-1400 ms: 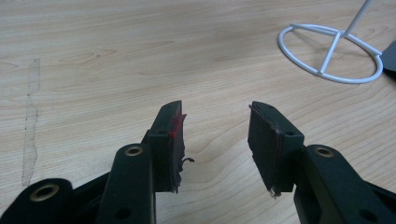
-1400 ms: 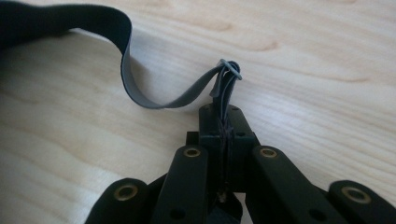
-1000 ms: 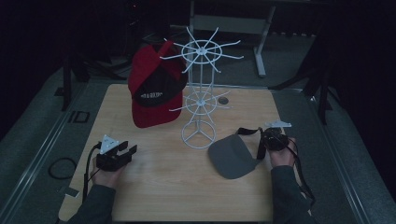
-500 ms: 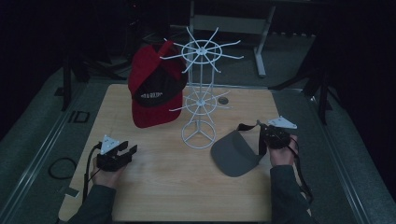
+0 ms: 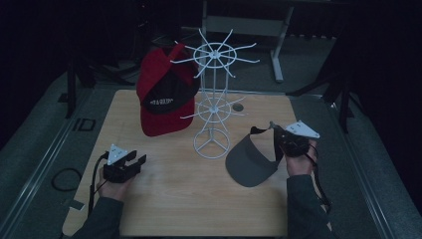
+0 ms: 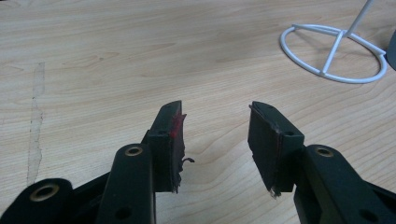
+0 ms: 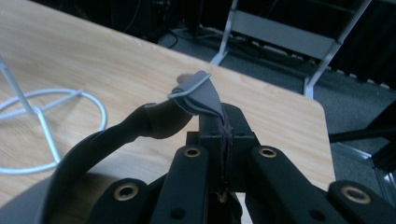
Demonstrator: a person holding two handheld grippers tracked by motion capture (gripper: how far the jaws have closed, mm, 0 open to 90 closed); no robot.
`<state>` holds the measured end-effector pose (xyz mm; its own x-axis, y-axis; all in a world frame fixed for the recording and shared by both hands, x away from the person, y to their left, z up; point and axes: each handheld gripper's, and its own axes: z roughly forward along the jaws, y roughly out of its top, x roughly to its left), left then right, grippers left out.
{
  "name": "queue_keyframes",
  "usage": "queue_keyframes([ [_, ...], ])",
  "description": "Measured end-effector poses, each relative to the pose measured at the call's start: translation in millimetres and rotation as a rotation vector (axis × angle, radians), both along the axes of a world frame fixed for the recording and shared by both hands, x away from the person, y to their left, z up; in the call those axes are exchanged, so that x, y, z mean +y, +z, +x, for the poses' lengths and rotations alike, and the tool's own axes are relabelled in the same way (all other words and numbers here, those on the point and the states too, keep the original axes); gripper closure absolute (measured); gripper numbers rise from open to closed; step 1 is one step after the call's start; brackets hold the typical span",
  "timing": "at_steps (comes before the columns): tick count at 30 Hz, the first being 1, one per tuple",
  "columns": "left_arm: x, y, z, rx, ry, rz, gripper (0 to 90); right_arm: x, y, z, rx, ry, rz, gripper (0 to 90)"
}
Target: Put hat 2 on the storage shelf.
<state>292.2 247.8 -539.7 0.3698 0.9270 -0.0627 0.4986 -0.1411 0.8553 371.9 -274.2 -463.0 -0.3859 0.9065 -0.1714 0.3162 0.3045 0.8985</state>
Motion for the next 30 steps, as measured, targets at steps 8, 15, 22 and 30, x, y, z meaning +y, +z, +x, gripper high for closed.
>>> queue_keyframes([
  [8, 0.0, 0.0, 0.1, -0.001, 0.0, 0.0, 55.8, 6.1, 12.8, -6.8, -0.046, 0.029, 0.017, 88.5],
  [15, 0.7, 0.4, 0.2, -0.003, 0.003, -0.004, 55.8, 9.2, 24.4, -12.8, -0.079, 0.054, 0.048, 88.4],
  [22, 0.6, 0.3, 0.4, -0.003, 0.002, -0.002, 55.8, 17.0, 40.8, -20.4, -0.123, 0.092, 0.047, 88.4],
  [30, 0.6, 0.2, 0.6, -0.003, 0.002, -0.002, 55.8, 24.5, 55.4, -29.3, -0.161, 0.119, 0.042, 88.4],
])
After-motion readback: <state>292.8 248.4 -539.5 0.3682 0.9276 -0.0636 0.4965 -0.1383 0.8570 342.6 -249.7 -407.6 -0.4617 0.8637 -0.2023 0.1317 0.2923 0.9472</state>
